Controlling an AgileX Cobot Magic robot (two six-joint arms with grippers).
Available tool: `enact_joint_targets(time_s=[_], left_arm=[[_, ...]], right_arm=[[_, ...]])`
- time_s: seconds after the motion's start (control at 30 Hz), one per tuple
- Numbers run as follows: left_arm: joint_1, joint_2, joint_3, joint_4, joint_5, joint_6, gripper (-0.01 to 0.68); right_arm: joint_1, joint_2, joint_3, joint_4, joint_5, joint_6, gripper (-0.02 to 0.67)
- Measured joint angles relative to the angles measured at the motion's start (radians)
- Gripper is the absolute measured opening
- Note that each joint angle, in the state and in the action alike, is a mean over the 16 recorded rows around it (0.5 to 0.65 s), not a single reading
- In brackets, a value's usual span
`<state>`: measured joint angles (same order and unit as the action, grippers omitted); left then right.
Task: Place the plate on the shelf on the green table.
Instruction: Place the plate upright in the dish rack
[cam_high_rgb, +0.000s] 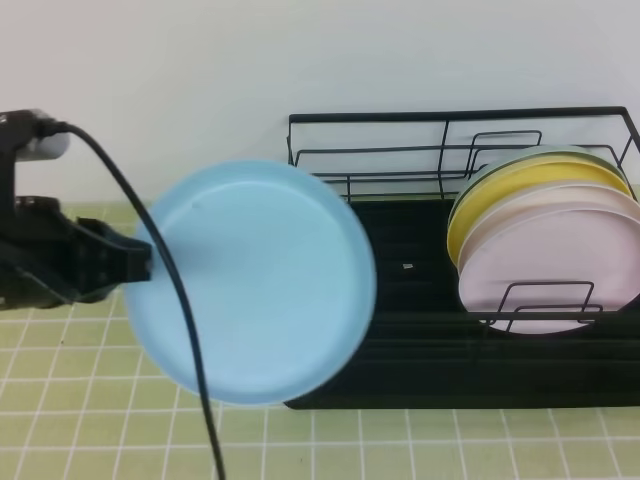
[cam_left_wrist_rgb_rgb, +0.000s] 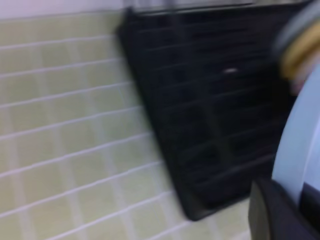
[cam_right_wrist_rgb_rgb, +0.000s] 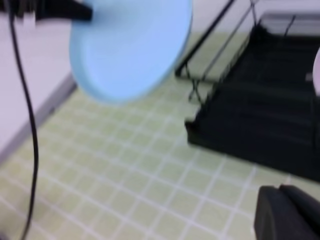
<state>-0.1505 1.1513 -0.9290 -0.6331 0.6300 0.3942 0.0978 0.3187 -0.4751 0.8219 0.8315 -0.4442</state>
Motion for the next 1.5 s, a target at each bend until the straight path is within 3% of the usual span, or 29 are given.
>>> enact_joint_targets(time_s=[0.27,0.7,0.87,1.03,1.27,1.5], left_arm=[[-0.162,-0.042,0.000,-0.088,0.003,0.042,0.000],[-0.342,-0.061,0.000,-0.151,-0.017,0.057,0.000],[-0.372,-0.062,0.000,-0.176,-0.028,0.071,0.000],[-0.386,-0.062,0.000,-0.209,-0.035,0.101,0.000],[-0.388,-0.062,0.000,-0.315,-0.023,0.207,0.022],[-0.387,-0.062,0.000,-0.441,0.004,0.309,0.206]], right_arm=[[0.000,0.125,-0.027,0.181,-0.054,-0.112,0.043],[0.000,0.364,-0.161,0.340,-0.027,-0.242,0.389],[0.000,0.438,-0.185,0.383,0.022,-0.283,0.449],[0.000,0.511,-0.190,0.433,0.072,-0.325,0.402],[0.000,0.608,-0.190,0.503,0.154,-0.418,0.207],[0.000,0.671,-0.196,0.540,0.173,-0.544,0.030]])
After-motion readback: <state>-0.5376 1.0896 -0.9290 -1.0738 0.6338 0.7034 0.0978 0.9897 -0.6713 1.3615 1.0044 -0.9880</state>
